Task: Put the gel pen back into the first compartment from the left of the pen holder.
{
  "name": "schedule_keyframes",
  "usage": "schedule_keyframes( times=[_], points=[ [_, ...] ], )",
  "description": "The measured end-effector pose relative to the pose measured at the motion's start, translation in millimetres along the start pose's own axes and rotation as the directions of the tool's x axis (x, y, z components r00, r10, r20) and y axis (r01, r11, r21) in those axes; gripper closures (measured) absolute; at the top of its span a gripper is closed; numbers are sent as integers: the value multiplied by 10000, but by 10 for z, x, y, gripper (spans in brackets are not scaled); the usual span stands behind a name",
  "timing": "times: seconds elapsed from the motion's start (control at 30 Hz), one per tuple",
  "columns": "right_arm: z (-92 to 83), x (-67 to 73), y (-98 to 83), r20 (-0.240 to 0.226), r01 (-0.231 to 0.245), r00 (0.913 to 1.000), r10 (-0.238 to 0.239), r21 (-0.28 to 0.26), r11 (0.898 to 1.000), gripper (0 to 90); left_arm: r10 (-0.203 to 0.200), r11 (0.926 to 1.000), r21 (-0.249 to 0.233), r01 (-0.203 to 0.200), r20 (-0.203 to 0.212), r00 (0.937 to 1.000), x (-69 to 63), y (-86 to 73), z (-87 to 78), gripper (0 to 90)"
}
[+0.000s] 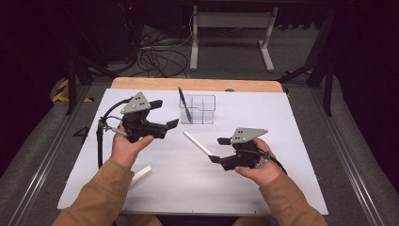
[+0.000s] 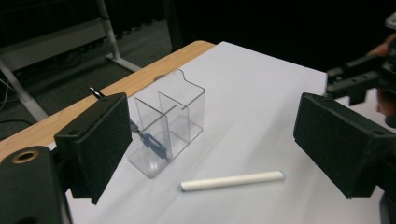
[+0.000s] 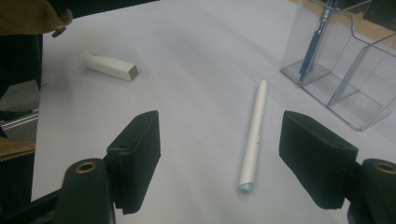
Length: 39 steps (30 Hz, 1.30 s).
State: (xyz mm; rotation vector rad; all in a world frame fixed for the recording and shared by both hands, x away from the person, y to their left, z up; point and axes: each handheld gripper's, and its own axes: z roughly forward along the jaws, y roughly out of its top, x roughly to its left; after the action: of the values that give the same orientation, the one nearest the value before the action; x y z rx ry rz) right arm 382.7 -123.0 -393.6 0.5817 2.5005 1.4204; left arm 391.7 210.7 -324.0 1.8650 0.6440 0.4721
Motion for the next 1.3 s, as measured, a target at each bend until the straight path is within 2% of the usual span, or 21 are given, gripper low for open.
schedule_keyframes(
  times=[0.07, 0.13, 0.17, 0.37, 0.43, 0.5, 0.57, 0.67, 0.73, 1.07, 1.2, 1.3],
  points=[
    [-5, -2, 4, 55, 10, 10000, -10, -36, 10000, 299, 80, 9999, -125, -80, 18, 10000, -24, -56, -77, 99],
    [-6, -2, 4, 91, 24, 10000, -24, -79, 10000, 294, -241, 9996, -154, 246, 346, 9991, -51, -110, -155, 88],
    [-6, 0, 5, 103, 32, 9999, -31, -86, 10000, 294, -255, 9996, -146, 261, 384, 9989, -62, -134, -199, 79],
    [14, -2, 16, 182, 58, 9998, -57, -19, 10000, 294, 204, 9998, -14, -204, 90, 9998, -165, -291, -420, 59],
    [23, -4, 23, 223, 56, 9997, -55, -16, 10000, 294, 438, 9990, 99, -437, -148, 9989, -207, -357, -474, 51],
    [35, -7, 27, 233, -19, 9997, 20, -27, 10000, 294, 455, 9989, 151, -449, -371, 9983, -225, -428, -530, 45],
    [43, -4, 31, 255, -73, 9996, 75, -63, 10000, 294, 321, 9990, 309, -309, -378, 9988, -216, -480, -586, 45],
    [45, 0, 30, 251, -135, 9996, 136, -61, 9999, 296, -80, 9999, 111, 85, -504, 9987, -167, -548, -658, 46],
    [48, -8, 26, 286, -209, 9994, 210, -40, 9998, 298, -147, 9998, 140, 155, -586, 9982, -146, -573, -668, 46],
    [83, -36, 49, 400, -481, 9980, 479, 30, 9988, 311, -53, 9993, 368, 84, -835, 9965, -98, -607, -685, 44],
    [108, -35, 75, 480, -453, 9978, 446, 123, 9989, 318, -270, 9993, 227, 286, -701, 9972, -69, -624, -702, 44],
    [128, -37, 110, 574, -578, 9967, 568, 164, 9982, 322, -683, 9977, 5, 684, -276, 9973, -31, -637, -720, 45]
  ],
)
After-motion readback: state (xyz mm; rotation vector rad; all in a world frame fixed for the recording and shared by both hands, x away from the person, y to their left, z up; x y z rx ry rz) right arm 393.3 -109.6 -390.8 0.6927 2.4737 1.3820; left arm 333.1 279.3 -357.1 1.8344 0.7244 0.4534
